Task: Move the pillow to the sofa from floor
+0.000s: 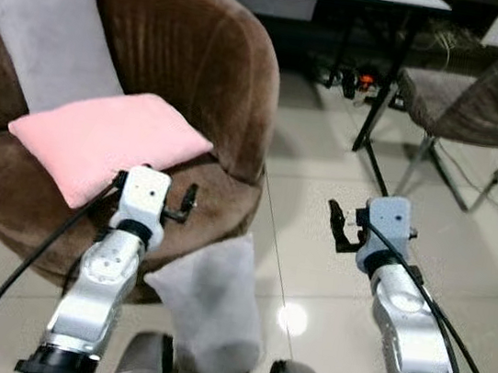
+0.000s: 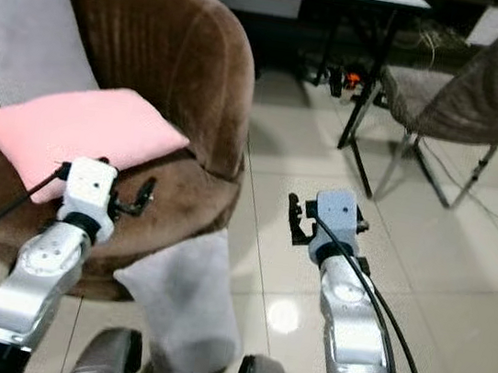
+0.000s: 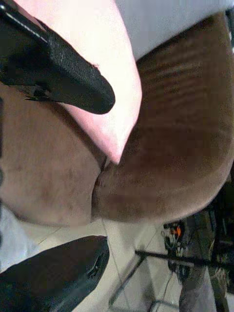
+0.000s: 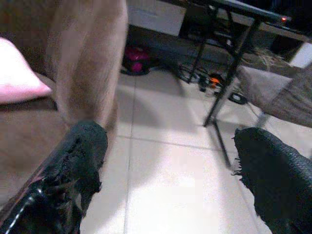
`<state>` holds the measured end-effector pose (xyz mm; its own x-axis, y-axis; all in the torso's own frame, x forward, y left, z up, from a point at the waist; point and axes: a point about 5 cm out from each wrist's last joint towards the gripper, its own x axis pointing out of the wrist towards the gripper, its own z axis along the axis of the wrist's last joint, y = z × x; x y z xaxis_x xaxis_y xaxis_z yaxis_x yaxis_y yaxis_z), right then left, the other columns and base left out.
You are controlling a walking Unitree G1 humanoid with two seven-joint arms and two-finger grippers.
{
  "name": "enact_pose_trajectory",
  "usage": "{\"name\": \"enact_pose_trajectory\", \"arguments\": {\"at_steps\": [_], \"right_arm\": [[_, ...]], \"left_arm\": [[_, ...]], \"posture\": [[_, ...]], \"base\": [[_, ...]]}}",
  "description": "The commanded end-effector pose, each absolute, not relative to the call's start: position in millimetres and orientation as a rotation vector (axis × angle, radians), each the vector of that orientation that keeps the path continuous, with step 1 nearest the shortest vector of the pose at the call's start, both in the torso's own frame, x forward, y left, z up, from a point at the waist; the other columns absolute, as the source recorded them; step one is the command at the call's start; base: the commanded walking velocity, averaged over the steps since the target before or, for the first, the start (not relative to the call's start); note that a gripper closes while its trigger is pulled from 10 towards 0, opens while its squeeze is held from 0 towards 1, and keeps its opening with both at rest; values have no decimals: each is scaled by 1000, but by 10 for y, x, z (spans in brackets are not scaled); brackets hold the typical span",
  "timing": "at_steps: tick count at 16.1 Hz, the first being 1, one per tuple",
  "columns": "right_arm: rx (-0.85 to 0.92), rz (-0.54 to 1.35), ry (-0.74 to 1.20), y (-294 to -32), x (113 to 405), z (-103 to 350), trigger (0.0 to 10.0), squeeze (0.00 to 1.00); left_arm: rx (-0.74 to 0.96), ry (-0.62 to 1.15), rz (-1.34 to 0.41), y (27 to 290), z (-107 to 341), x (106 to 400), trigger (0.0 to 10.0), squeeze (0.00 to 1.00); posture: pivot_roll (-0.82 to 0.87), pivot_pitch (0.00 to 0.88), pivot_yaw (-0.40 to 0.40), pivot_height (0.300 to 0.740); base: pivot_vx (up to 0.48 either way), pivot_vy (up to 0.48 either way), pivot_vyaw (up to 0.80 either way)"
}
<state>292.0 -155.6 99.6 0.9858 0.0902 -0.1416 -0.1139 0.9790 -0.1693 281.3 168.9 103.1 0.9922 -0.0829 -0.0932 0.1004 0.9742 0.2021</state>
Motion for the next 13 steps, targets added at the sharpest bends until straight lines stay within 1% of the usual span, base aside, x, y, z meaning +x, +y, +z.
{"name": "enact_pose_trajectory", "arguments": {"at_steps": [1,10,12,13], "right_arm": [[-185,126,120,-1501,2924,1019,10000,0],[-188,144,111,-1479,2924,1024,10000,0],[-193,155,125,-1468,2919,1004,10000,0],[-184,163,124,-1458,2914,999,10000,0]], "left_arm": [[209,86,-83,1721,1036,2812,10000,969],[212,87,-80,1719,1018,2796,10000,973],[218,89,-74,1730,1010,2788,10000,957],[219,91,-74,1731,1007,2786,10000,957]], "posture": [[-35,0,-22,625],[-33,0,-30,625],[-31,0,-30,625],[-31,0,-29,615]], "base": [[296,0,0],[275,0,0],[0,0,0],[0,0,0]]}}
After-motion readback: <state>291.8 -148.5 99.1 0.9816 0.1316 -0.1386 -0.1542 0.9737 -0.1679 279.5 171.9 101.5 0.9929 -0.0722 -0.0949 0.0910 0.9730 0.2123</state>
